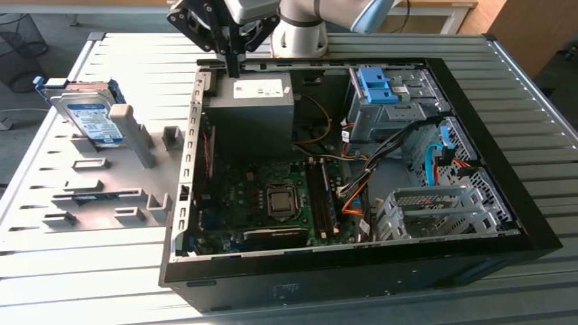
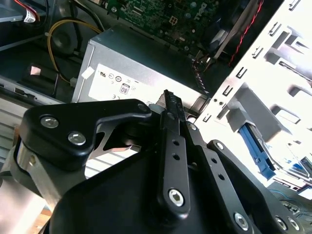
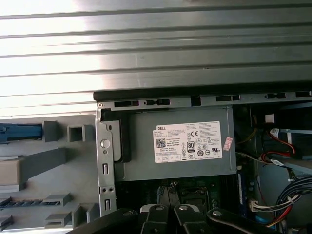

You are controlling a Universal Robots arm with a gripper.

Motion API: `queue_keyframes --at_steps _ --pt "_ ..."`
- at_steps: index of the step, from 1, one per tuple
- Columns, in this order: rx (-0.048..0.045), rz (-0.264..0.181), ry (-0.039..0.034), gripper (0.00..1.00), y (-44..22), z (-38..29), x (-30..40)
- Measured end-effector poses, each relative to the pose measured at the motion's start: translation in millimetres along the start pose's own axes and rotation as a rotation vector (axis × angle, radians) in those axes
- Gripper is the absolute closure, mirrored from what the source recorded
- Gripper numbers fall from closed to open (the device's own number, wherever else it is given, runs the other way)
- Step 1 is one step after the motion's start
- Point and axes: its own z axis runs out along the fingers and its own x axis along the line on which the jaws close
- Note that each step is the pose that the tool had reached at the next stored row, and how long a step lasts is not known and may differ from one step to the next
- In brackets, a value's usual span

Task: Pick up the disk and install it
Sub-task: 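Reach for the disk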

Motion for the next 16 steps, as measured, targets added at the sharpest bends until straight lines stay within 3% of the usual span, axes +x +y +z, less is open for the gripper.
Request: queue_keyframes --at_steps 16 --pt "-0.0001 0.0 -0.0001 0.89 -0.4 1.1 4.6"
